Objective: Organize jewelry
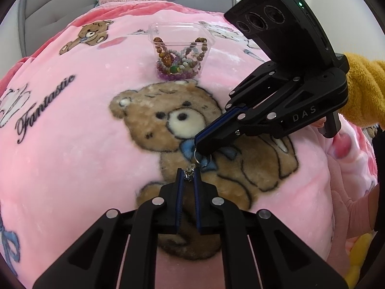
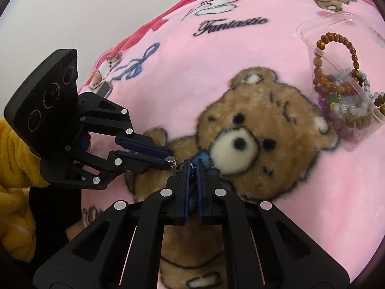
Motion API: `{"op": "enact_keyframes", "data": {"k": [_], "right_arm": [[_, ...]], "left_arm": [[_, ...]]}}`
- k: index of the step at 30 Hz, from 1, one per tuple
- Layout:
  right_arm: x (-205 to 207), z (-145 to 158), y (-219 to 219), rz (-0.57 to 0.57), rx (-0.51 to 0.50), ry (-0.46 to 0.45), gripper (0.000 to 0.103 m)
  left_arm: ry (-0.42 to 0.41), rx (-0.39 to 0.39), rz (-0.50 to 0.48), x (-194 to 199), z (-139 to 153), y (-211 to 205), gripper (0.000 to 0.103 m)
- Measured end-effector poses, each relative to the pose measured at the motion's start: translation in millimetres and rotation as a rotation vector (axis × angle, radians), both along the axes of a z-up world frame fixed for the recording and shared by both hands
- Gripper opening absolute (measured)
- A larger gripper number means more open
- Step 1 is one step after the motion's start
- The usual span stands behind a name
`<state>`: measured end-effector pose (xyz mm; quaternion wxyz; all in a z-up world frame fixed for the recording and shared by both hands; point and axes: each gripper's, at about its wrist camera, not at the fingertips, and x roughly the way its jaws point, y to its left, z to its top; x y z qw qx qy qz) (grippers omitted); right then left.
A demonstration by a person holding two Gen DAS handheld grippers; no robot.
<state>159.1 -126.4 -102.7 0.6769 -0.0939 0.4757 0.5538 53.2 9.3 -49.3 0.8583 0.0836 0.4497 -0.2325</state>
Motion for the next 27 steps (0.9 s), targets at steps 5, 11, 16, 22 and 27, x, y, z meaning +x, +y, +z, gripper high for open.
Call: {"op": "enact_keyframes", "data": {"k": [5,11,16,22,27], "right_arm": [[1.3,9.1,-8.4,-0.023,0.029,-0.007,0.005],[1.8,30.4,-23.3,-0.082,0.105,-0.021,0.005],[7.7,56.1,-38.0,-0.148,0.17,-0.061,0.005],[25.4,77.6,-60.9,-0.254,0.195,-0.127,0.005],[37.8,94.9,-66.2,-0.33,0.18,-0.216,0.005]], "left_arm": [[-0.02,-0.013,0.013,0.5,6.9,3.9,0.008],[-0.055,-0.068,0.042,4.7,23.6,7.5,0.008],[-0.126,-0.116,0.079,19.4,46.5,7.4,0.008],[-0.187,-0.157,0.143,45.9,64.9,-0.9,0.008],[-0.216,-0.212,0.197,77.1,79.3,-8.5,0.008]]}}
